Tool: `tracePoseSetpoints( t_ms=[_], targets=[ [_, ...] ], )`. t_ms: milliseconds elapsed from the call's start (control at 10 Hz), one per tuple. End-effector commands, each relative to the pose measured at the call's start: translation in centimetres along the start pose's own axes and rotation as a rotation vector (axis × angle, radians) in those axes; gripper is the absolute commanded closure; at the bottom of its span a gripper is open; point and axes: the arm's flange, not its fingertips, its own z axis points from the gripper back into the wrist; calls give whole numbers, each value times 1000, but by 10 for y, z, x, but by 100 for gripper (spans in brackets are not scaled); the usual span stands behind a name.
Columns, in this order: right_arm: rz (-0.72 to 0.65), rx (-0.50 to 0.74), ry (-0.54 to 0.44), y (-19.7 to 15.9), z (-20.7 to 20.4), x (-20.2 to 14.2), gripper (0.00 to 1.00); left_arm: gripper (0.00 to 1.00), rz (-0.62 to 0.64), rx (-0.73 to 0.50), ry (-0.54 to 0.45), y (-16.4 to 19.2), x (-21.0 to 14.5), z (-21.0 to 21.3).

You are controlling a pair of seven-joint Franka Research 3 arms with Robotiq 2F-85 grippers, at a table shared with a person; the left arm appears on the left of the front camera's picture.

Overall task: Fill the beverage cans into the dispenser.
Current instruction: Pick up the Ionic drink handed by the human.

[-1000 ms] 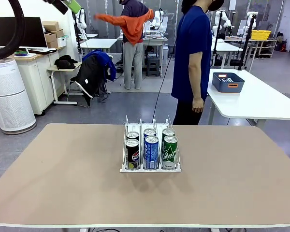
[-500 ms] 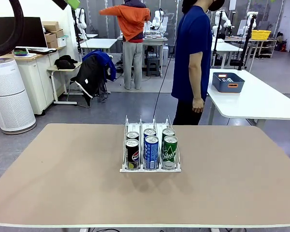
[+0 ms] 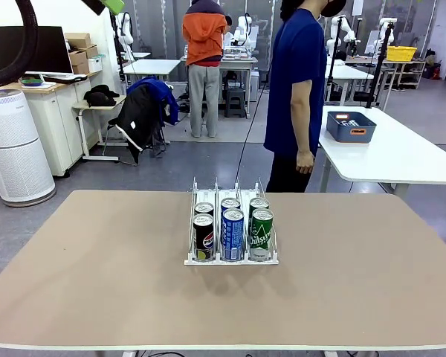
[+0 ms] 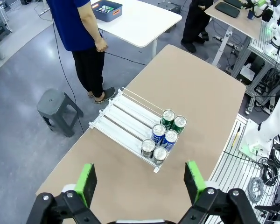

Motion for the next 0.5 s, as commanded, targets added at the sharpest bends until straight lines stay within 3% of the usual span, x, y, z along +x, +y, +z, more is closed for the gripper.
tracePoseSetpoints(
  t_ms=[0, 400],
  targets=[
    [0, 1, -5, 0, 1, 1, 0, 0, 9, 4, 0, 1, -2, 1],
    [0, 1, -5, 0, 1, 1, 0, 0, 9, 4, 0, 1, -2, 1]
  ],
)
